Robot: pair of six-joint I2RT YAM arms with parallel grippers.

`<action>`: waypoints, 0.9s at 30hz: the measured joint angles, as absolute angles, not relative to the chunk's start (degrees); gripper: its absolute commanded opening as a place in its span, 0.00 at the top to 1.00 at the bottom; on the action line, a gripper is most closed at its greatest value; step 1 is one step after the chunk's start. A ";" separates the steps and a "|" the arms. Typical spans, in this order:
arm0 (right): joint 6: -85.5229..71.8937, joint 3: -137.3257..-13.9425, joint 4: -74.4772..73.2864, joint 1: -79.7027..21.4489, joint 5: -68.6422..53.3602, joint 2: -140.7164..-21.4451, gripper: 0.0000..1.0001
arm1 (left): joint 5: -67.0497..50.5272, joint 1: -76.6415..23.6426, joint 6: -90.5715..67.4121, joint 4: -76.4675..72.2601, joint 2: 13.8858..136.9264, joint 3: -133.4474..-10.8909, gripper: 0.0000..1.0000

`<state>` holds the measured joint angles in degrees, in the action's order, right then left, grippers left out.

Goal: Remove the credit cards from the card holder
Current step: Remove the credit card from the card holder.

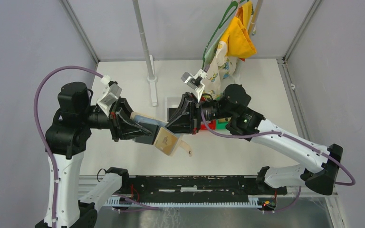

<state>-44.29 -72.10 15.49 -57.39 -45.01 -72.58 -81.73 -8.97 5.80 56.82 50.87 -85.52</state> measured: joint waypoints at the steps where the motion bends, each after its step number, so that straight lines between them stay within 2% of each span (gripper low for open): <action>1: -44.23 -72.10 15.46 -57.39 -45.01 -72.47 0.99 | -81.87 -8.97 5.13 56.51 50.98 -85.52 0.88; 2: -43.99 -72.10 15.33 -57.39 -44.99 -72.31 0.95 | -82.08 -8.97 4.45 56.12 50.98 -85.52 0.90; 5: -42.50 -72.25 14.28 -57.39 -44.69 -71.94 0.57 | -81.08 -8.97 2.66 55.09 50.81 -85.52 0.97; 9: -39.44 -73.45 10.98 -57.32 -43.48 -71.40 0.30 | -78.17 -8.97 0.95 54.02 49.93 -85.56 0.98; 12: -36.16 -75.29 6.61 -56.45 -41.98 -70.74 0.20 | -76.60 -8.97 0.34 53.60 49.89 -85.56 0.98; 18: -29.41 -81.28 -4.08 -51.68 -37.23 -69.17 0.11 | -74.98 -8.97 -0.19 53.43 50.02 -85.56 0.97; 22: -26.02 -85.58 -8.84 -49.12 -33.80 -68.16 0.06 | -74.35 -8.97 -0.21 53.47 50.02 -85.56 0.96; 27: -24.80 -87.15 -8.82 -49.30 -33.63 -67.92 0.05 | -73.56 -8.97 -0.19 53.69 50.06 -85.56 0.95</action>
<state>-24.80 -87.15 -8.82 -49.30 -33.63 -67.92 -73.56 -8.97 -0.19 53.69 50.06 -85.56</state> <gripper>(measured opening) 0.942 0.240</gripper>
